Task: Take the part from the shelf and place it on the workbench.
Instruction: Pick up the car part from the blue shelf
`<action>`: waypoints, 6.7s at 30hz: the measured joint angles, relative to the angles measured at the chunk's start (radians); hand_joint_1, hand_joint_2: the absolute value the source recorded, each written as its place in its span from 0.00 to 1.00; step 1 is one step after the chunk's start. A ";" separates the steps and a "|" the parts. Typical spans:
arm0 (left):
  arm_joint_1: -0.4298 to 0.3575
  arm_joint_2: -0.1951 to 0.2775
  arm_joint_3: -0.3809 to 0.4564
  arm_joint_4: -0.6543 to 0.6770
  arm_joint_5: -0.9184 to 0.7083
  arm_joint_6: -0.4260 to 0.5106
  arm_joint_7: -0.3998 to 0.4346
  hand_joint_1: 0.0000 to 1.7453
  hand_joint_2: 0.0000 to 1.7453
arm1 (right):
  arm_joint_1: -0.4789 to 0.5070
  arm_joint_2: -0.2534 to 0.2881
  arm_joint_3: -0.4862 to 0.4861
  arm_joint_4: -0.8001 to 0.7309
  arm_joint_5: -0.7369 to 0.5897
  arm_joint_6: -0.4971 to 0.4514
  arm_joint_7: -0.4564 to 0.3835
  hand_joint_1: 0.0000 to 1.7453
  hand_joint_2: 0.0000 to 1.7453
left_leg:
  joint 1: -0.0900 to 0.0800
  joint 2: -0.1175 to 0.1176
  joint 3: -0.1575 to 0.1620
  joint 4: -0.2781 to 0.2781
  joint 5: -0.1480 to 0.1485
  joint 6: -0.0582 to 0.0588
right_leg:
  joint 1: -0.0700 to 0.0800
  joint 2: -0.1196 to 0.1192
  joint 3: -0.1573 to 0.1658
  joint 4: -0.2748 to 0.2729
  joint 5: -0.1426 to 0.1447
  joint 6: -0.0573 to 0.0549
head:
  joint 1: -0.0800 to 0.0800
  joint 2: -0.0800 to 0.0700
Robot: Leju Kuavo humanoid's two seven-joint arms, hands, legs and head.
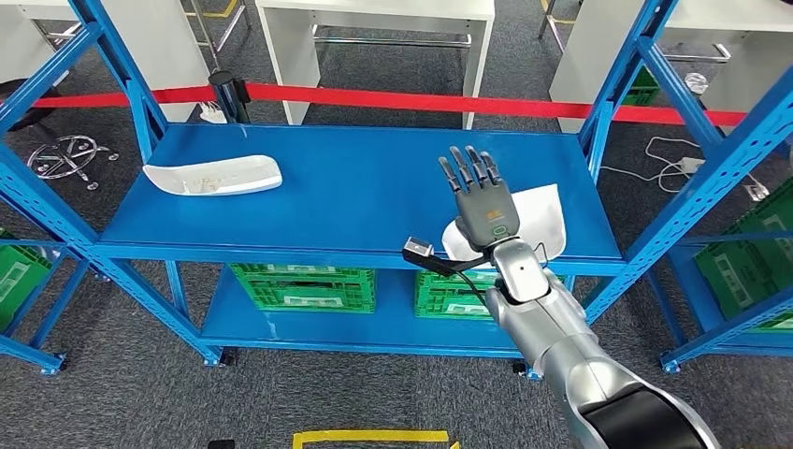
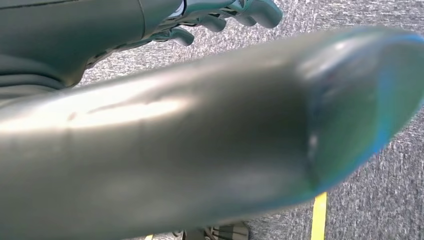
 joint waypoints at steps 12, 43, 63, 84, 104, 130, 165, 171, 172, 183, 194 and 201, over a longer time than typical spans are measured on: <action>0.002 0.002 0.014 0.000 0.002 0.007 -0.001 0.00 0.00 | -0.004 0.005 0.000 0.000 -0.029 0.035 -0.002 0.00 1.00 | 0.013 -0.004 -0.098 0.265 -0.163 -0.073 | 0.002 0.001 0.024 -0.164 0.103 -0.060 | -0.006 0.000; 0.000 0.001 0.017 0.000 -0.048 -0.039 -0.042 0.00 0.00 | 0.038 -0.023 -0.075 0.012 -0.270 0.411 -0.171 0.00 1.00 | 0.004 -0.006 0.093 -0.011 -0.080 -0.026 | 0.003 0.003 -0.025 -0.187 0.176 -0.021 | -0.005 0.000; -0.001 0.001 0.017 -0.001 -0.033 -0.070 -0.087 0.00 0.00 | 0.034 -0.061 -0.099 0.054 -0.250 0.472 -0.106 0.00 1.00 | 0.005 -0.005 0.092 -0.011 -0.079 -0.028 | 0.003 0.004 -0.027 -0.185 0.176 -0.020 | -0.005 0.000; 0.006 0.001 0.019 0.000 -0.008 -0.106 -0.133 0.00 0.00 | 0.010 -0.070 0.073 0.069 -0.064 0.253 0.074 0.00 1.00 | 0.005 -0.006 0.090 -0.011 -0.078 -0.028 | 0.003 0.004 -0.028 -0.184 0.176 -0.020 | -0.005 0.000; 0.007 0.001 0.019 0.000 -0.014 -0.114 -0.129 0.00 0.00 | 0.036 -0.079 0.075 0.078 -0.109 0.234 0.020 0.00 1.00 | 0.004 -0.002 0.083 -0.018 -0.062 0.007 | -0.007 0.001 -0.152 0.104 0.035 0.009 | 0.000 0.000; 0.002 0.000 0.020 -0.001 -0.017 -0.114 -0.117 0.00 0.00 | 0.054 -0.101 0.023 0.088 -0.169 0.252 -0.024 0.00 1.00 | 0.002 0.000 0.084 -0.024 -0.077 -0.027 | -0.006 0.000 -0.007 -0.163 0.146 -0.013 | -0.001 0.000; 0.002 -0.011 0.020 0.000 -0.021 -0.038 -0.105 0.00 0.00 | 0.068 -0.109 0.022 0.096 -0.141 0.202 -0.050 0.00 1.00 | 0.014 -0.010 0.020 0.000 -0.024 -0.053 | -0.007 0.008 0.022 -0.156 0.092 -0.035 | 0.000 0.000; 0.003 -0.016 0.020 0.000 -0.020 -0.034 -0.114 0.00 0.00 | 0.054 -0.109 0.022 0.096 -0.152 0.216 -0.081 0.00 1.00 | 0.013 -0.011 0.020 0.000 -0.026 -0.038 | -0.007 0.007 0.032 -0.175 0.100 -0.019 | 0.001 0.000; 0.003 -0.016 0.020 0.000 -0.020 -0.033 -0.115 0.00 0.00 | 0.054 -0.109 0.022 0.096 -0.160 0.226 -0.092 0.00 1.00 | 0.013 -0.011 0.020 0.000 -0.026 -0.037 | -0.007 0.007 0.033 -0.176 0.100 -0.015 | 0.001 0.000; 0.002 -0.016 0.020 0.000 -0.027 -0.033 -0.123 0.00 0.75 | 0.053 -0.110 -0.018 0.103 -0.274 0.367 -0.233 0.21 1.00 | 0.012 -0.011 0.020 0.000 -0.025 -0.035 | -0.008 0.007 0.033 -0.178 0.102 -0.005 | 0.000 0.000; 0.002 -0.016 0.020 0.000 -0.038 -0.039 -0.123 0.00 1.00 | 0.045 -0.129 -0.051 0.117 -0.303 0.435 -0.215 1.00 1.00 | 0.012 -0.010 0.020 0.000 -0.025 -0.035 | -0.008 0.007 0.033 -0.178 0.102 -0.005 | 0.000 0.000; 0.001 -0.016 0.020 0.000 -0.040 -0.040 -0.123 0.00 1.00 | 0.025 -0.135 -0.058 0.118 -0.308 0.434 -0.207 1.00 1.00 | 0.012 -0.010 0.023 0.000 -0.025 -0.035 | -0.008 0.007 0.035 -0.178 0.101 -0.004 | 0.000 0.000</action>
